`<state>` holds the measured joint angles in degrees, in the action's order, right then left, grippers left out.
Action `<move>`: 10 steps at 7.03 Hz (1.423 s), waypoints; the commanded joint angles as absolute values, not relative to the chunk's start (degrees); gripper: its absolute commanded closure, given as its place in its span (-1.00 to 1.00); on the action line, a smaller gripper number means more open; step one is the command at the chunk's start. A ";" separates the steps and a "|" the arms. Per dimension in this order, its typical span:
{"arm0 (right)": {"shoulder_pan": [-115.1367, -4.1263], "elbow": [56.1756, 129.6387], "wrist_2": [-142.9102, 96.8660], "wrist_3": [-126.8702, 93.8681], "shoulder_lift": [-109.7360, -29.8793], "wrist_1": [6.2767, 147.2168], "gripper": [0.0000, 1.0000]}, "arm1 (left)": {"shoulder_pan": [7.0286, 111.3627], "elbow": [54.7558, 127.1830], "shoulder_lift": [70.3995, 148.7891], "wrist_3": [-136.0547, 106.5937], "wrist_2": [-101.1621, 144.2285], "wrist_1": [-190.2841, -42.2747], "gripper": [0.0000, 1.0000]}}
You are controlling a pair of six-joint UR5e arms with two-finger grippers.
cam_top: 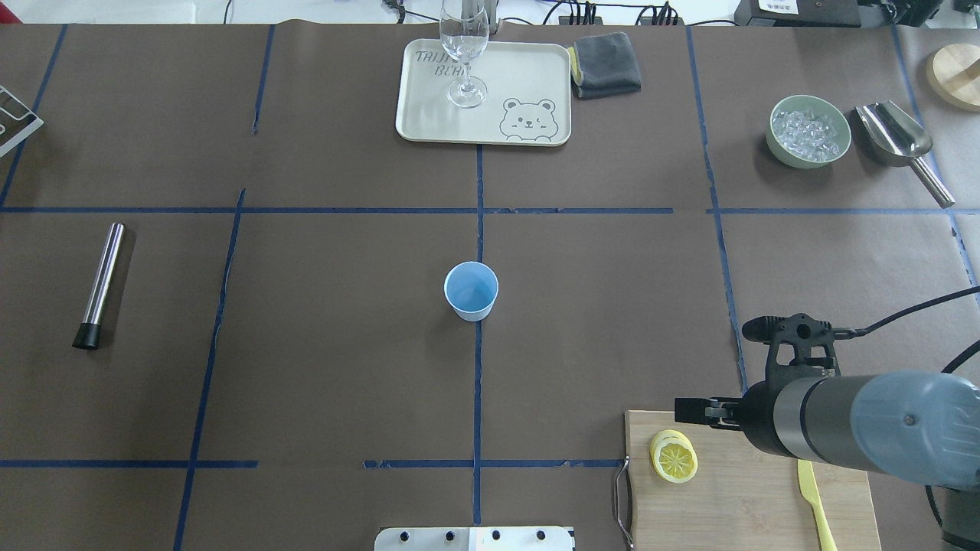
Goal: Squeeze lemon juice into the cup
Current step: 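Move the right gripper down to the lemon slice on the wooden board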
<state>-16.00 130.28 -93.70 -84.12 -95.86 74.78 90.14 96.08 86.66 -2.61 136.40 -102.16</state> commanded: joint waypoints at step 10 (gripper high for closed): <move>-8.26 122.43 -87.80 -84.64 -91.94 74.44 -1.00 | 90.18 95.80 86.31 -2.46 136.49 -102.30 -1.00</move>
<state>-8.54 122.51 -87.79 -84.58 -91.89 74.46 90.17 95.73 86.37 -2.45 136.49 -102.30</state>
